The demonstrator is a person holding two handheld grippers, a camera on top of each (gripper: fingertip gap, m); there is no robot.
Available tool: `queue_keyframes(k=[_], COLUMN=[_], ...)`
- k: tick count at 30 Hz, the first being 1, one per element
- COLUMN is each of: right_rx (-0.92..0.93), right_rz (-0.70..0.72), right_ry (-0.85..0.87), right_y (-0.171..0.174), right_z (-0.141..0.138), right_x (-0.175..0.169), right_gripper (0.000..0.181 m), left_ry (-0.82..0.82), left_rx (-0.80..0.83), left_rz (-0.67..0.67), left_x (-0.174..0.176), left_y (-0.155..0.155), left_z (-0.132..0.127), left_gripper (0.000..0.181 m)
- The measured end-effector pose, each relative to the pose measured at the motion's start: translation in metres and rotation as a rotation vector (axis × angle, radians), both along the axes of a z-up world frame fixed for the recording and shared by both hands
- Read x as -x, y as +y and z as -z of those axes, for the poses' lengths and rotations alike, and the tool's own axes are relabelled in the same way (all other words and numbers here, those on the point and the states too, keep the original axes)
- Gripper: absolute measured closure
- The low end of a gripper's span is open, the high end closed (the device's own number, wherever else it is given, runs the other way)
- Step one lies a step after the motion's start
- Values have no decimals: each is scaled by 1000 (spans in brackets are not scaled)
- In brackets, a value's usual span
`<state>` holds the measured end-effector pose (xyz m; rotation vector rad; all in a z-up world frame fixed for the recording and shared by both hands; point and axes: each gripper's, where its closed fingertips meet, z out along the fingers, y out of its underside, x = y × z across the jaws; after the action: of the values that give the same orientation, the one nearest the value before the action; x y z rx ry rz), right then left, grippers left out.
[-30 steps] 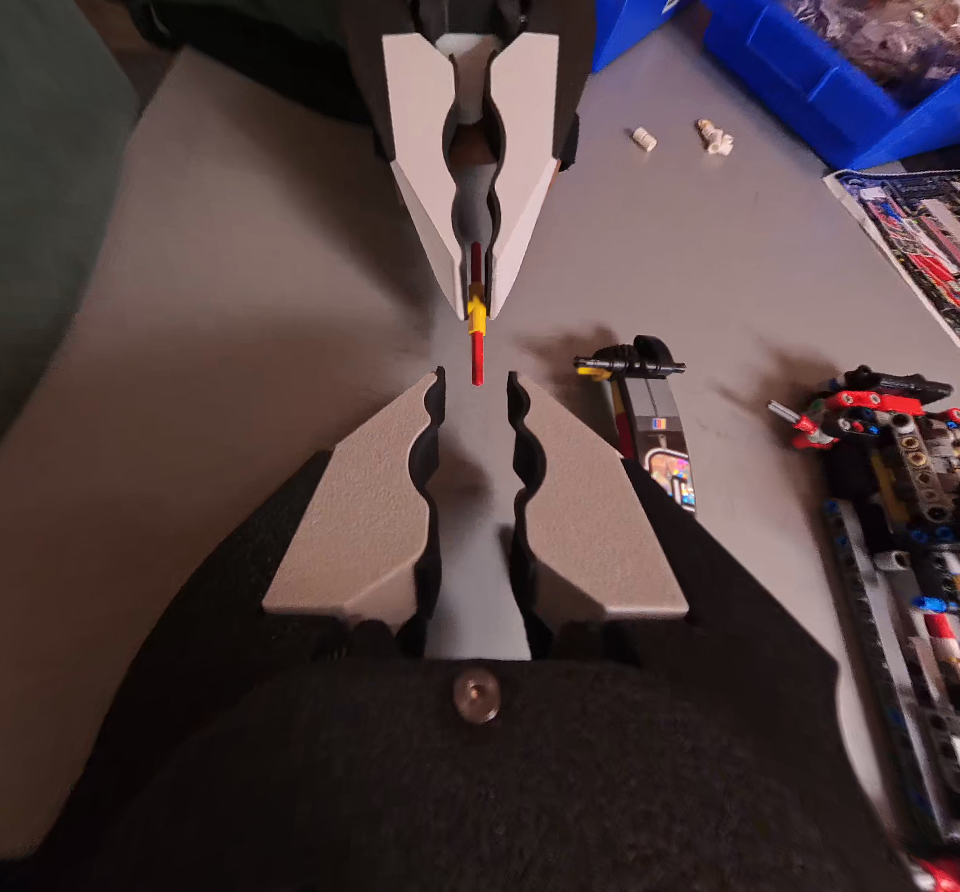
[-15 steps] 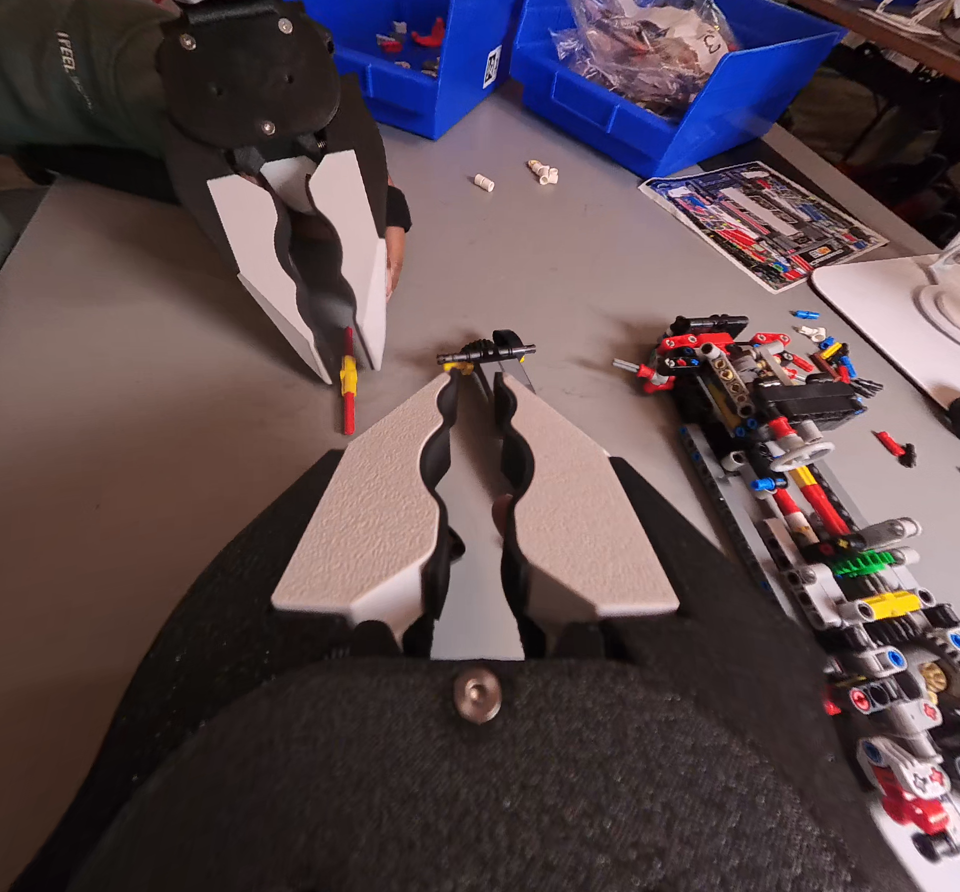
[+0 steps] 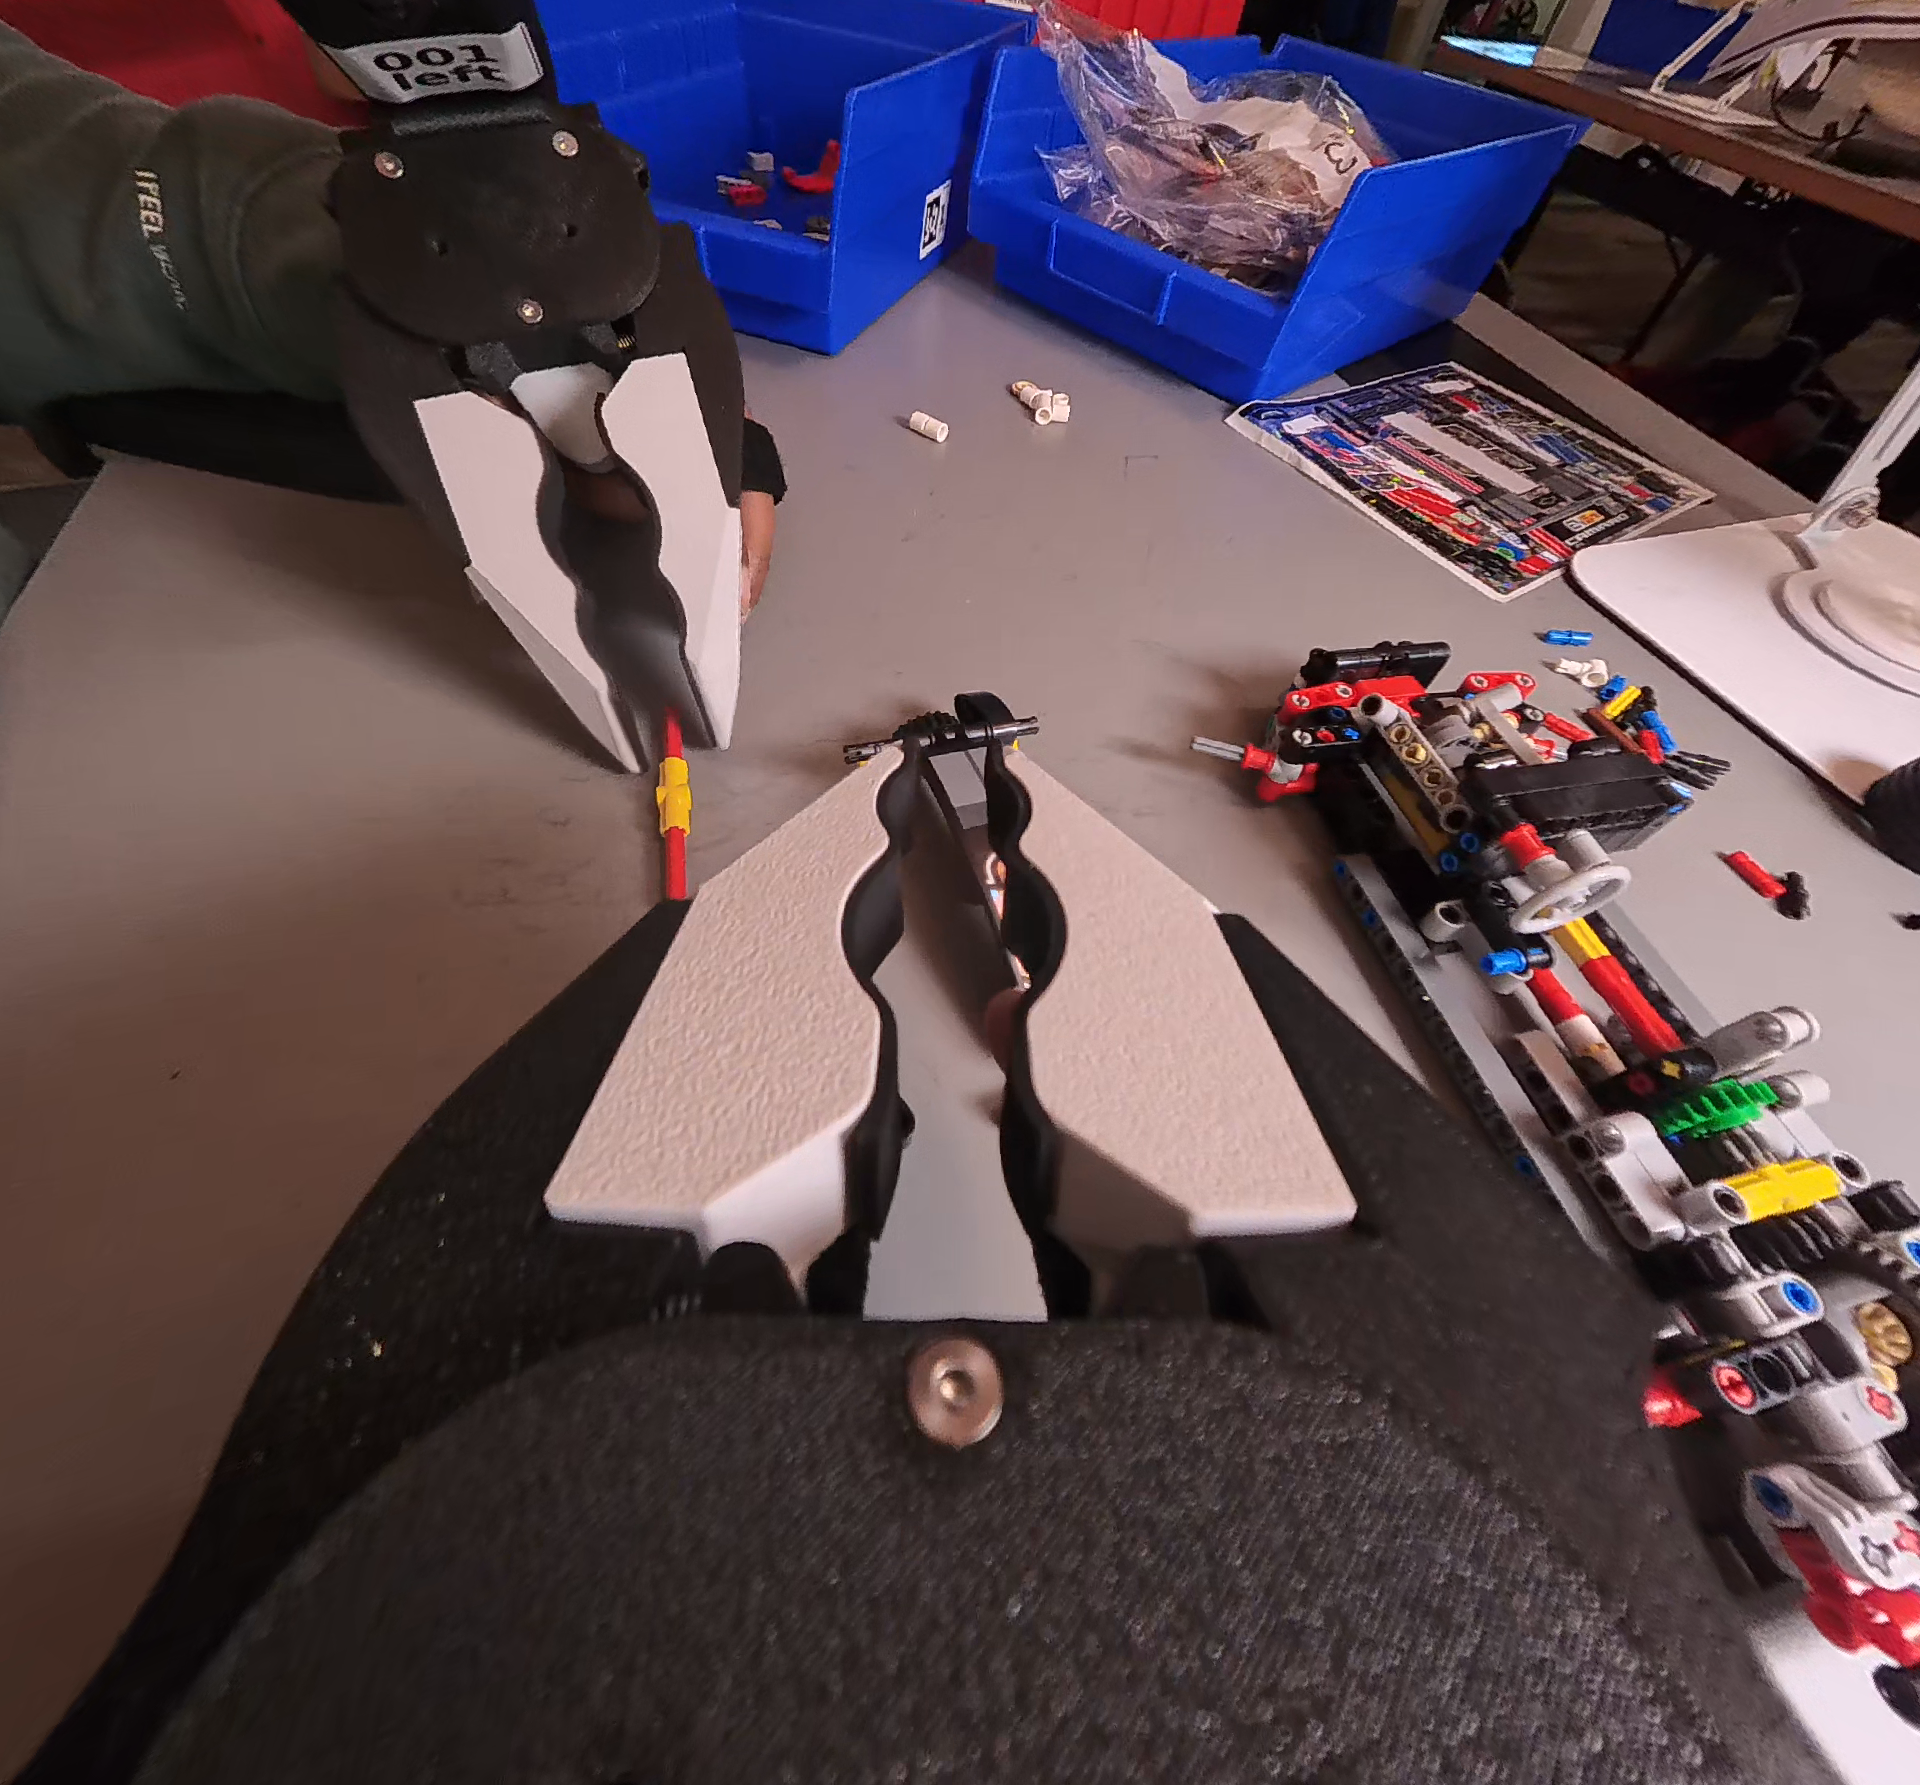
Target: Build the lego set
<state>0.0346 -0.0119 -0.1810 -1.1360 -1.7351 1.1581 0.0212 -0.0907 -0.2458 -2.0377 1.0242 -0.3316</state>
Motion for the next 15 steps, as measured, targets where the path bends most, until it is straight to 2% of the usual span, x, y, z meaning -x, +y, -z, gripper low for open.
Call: queue_keyframes(k=[4,15], right_rx=[-26,-60], right_rz=[-6,-28], right_ry=[-5,-20], right_y=[-2,-7], right_z=[2,7], right_x=[-1,-2], right_gripper=[173,174], left_ry=[3,4], left_rx=[8,6], left_rz=[-3,0], left_x=[2,4], left_y=[1,2], left_z=[1,1], left_gripper=[177,179])
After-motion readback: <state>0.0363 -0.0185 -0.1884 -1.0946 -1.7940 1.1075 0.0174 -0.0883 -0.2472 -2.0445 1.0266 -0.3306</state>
